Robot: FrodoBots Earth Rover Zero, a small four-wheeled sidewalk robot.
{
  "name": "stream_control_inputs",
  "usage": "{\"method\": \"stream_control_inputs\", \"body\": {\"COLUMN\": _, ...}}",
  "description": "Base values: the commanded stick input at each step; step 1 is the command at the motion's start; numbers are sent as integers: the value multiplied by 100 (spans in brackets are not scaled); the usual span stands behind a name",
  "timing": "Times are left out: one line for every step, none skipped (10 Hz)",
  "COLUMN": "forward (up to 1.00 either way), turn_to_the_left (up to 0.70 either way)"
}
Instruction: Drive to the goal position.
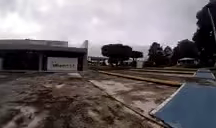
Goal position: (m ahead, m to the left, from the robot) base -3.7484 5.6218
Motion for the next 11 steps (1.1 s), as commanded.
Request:
{"method": "stream_control_inputs", "body": {"forward": 0, "turn_to_the_left": 70}}
{"method": "stream_control_inputs", "body": {"forward": 0, "turn_to_the_left": 70}}
{"method": "stream_control_inputs", "body": {"forward": 0, "turn_to_the_left": 70}}
{"method": "stream_control_inputs", "body": {"forward": 0, "turn_to_the_left": 70}}
{"method": "stream_control_inputs", "body": {"forward": 0, "turn_to_the_left": 70}}
{"method": "stream_control_inputs", "body": {"forward": 0, "turn_to_the_left": 70}}
{"method": "stream_control_inputs", "body": {"forward": 0, "turn_to_the_left": 70}}
{"method": "stream_control_inputs", "body": {"forward": 0, "turn_to_the_left": 70}}
{"method": "stream_control_inputs", "body": {"forward": 0, "turn_to_the_left": 70}}
{"method": "stream_control_inputs", "body": {"forward": 0, "turn_to_the_left": 70}}
{"method": "stream_control_inputs", "body": {"forward": 0, "turn_to_the_left": 52}}
